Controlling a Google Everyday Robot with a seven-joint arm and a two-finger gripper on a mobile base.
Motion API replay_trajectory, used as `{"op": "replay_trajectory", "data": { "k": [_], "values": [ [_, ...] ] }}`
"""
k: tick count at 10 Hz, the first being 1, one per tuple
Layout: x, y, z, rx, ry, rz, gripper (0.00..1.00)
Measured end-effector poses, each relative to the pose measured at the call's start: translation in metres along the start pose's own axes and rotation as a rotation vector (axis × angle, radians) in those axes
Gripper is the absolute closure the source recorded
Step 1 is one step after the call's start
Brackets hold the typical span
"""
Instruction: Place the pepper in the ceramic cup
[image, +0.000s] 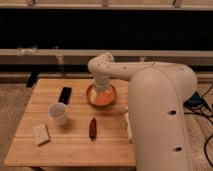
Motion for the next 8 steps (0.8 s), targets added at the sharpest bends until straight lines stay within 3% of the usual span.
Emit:
{"op": "replay_trajectory", "data": {
  "k": [3,5,8],
  "values": [
    [0.027,0.029,-0.015,0.018,-0.02,0.027,0.2],
    [0.056,0.054,-0.014,-0.009,-0.008,0.051,0.2],
    [0.094,0.078,0.01,-0.065,0.039,0.074,0.2]
  ]
}}
